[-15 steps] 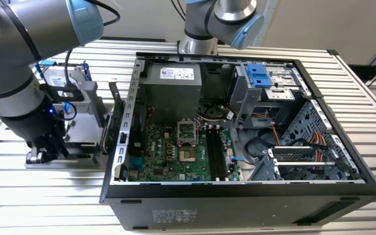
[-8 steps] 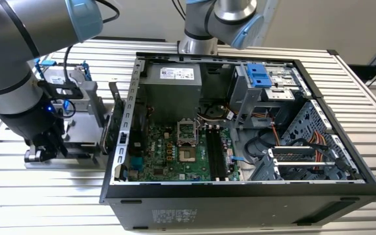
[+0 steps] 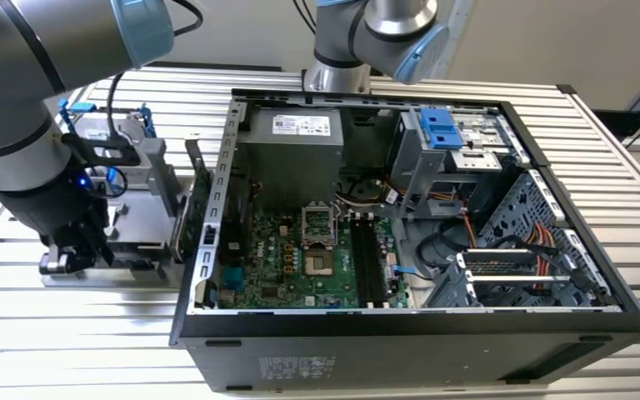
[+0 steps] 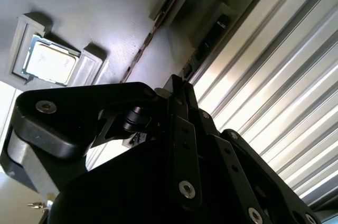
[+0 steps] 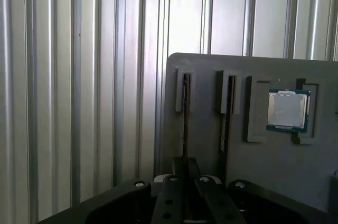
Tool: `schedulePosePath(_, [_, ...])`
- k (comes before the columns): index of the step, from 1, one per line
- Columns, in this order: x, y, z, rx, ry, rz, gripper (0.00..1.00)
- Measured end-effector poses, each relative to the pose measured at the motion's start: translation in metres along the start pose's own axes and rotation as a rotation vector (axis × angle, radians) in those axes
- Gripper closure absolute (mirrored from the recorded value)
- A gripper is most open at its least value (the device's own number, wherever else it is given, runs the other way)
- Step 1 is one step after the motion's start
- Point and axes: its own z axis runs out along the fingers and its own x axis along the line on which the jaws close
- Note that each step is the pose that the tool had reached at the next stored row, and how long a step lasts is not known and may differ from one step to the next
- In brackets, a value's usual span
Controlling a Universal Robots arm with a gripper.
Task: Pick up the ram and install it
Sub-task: 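Pick up the ram and move it above insertion slot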
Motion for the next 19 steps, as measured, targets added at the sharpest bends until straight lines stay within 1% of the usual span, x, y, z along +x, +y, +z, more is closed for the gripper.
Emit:
schedulePosePath(7, [0.0, 0.0, -0.0016, -0.0001, 0.0, 0.0, 1.0])
schedulePosePath(16, [0.0, 0.0, -0.0017, 0.0, 0.0, 0.0, 1.0])
schedulePosePath(19, [-0.0001, 0.0, -0.004, -0.0006, 0.0002, 0.0, 1.0])
